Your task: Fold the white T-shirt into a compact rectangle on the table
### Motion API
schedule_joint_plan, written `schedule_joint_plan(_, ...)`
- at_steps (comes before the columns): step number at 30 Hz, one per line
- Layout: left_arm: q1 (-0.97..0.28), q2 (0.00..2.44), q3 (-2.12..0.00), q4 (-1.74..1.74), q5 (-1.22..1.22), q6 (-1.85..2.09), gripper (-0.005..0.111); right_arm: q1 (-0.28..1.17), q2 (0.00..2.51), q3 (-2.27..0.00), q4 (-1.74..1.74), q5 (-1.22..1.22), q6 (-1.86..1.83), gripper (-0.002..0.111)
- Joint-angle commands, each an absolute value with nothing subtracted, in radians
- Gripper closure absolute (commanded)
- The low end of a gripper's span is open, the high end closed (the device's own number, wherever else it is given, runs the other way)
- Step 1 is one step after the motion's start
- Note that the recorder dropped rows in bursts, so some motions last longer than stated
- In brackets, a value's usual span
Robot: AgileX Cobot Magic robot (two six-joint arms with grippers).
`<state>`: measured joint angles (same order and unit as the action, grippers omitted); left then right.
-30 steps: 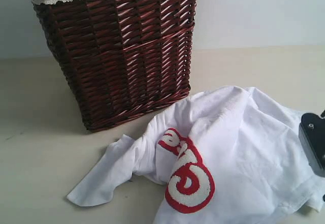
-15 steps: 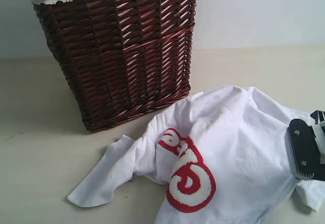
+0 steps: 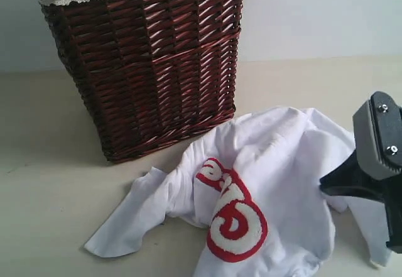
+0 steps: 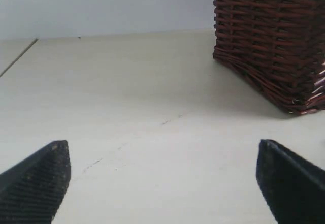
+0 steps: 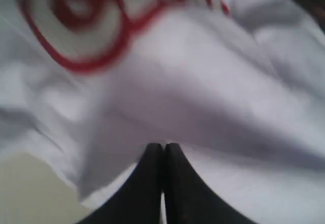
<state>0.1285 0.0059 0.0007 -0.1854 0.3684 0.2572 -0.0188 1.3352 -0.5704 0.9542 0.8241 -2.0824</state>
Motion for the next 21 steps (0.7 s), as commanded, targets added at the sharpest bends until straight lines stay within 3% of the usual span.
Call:
schedule_joint_plan(1,0.131,0.000,0.000,-0.192,0.363,0.254,0.013,-0.023,1.329,-0.577,1.158,1.049,-2.118,0.108)
schedule_joint_plan(5,0.131,0.000,0.000,-0.192,0.363,0.254,0.013,-0.023,1.355,-0.575,1.198,0.996,-2.118,0.107)
schedule_joint_plan(7,0.131,0.000,0.000,-0.192,0.363,0.254,0.013,-0.023,1.377,-0.575,1.185,0.982,-2.118,0.099)
schedule_joint_plan(8,0.131,0.000,0.000,-0.192,0.363,0.254,0.013,-0.023,1.393,-0.575,1.162,0.981,-2.118,0.093)
schedule_joint_plan(9,0.131,0.000,0.000,-0.192,0.363,0.254,0.013,-0.023,1.424,-0.575,1.101,0.981,-2.118,0.076)
schedule_joint_plan(10,0.131,0.000,0.000,-0.192,0.363,0.254,0.013,-0.023,1.441,-0.575,1.070,0.981,-2.118,0.067)
schedule_joint_plan(13,0.131,0.000,0.000,-0.192,0.363,0.254,0.013,-0.023,1.468,-0.575,1.048,0.969,-2.100,0.054)
schedule_joint_plan(17,0.131,0.000,0.000,-0.192,0.363,0.254,0.013,-0.023,1.409,-0.575,1.056,0.887,-2.071,0.052)
schedule_joint_plan(19,0.131,0.000,0.000,-0.192,0.363,0.254,0.013,-0.023,1.361,-0.575,0.858,0.764,-1.951,0.052)
schedule_joint_plan(21,0.131,0.000,0.000,-0.192,0.363,0.254,0.013,-0.023,1.382,-0.575,0.508,0.795,-1.765,0.052)
